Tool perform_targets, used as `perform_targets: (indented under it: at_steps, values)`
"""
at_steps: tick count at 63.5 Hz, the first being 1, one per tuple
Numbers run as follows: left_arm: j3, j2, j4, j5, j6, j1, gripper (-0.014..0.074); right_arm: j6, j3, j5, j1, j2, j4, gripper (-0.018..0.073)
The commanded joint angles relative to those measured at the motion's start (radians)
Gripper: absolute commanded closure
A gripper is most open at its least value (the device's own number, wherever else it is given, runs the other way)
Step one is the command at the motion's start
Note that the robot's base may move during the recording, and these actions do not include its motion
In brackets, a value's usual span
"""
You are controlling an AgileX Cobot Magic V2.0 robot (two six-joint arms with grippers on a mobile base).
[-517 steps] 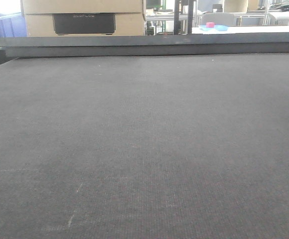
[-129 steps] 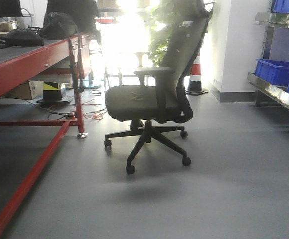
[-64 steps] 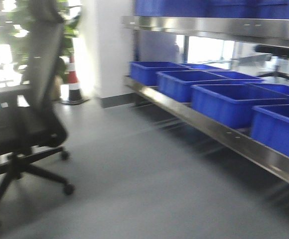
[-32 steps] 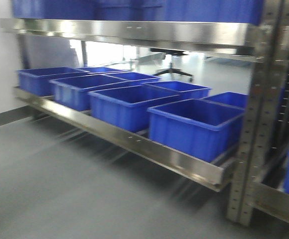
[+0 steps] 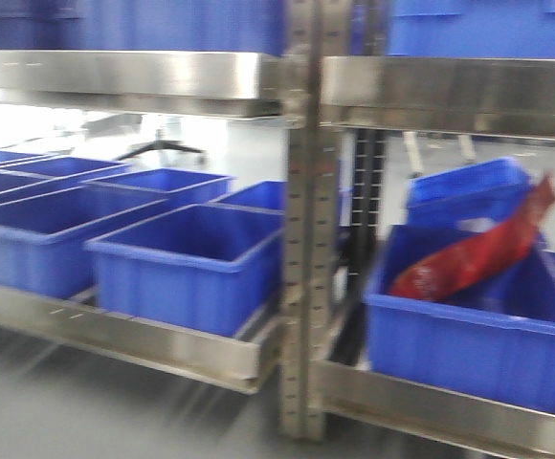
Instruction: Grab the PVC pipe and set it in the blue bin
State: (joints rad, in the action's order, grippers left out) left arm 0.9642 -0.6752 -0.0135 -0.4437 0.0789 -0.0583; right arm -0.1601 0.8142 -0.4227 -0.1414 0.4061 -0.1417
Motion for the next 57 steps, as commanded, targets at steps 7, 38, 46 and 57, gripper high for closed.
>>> perform_targets:
  at_steps: [7, 38, 46, 57]
  values:
    - [0.001, 0.004, -0.002, 0.022, -0.001, -0.006, 0.0707, 0.006, -0.003, 0.025, 0.002, -0.002, -0.011, 0.0727]
    - [0.001, 0.004, -0.002, 0.022, -0.001, -0.006, 0.0707, 0.006, -0.003, 0.027, 0.002, -0.002, -0.011, 0.0727]
    - [0.001, 0.004, -0.002, 0.022, -0.001, -0.006, 0.0707, 0.006, -0.003, 0.027, 0.002, -0.002, -0.011, 0.0727]
    - [0.001, 0.004, -0.002, 0.022, -0.001, -0.006, 0.0707, 0.006, -0.003, 0.027, 0.002, -0.002, -0.011, 0.0727]
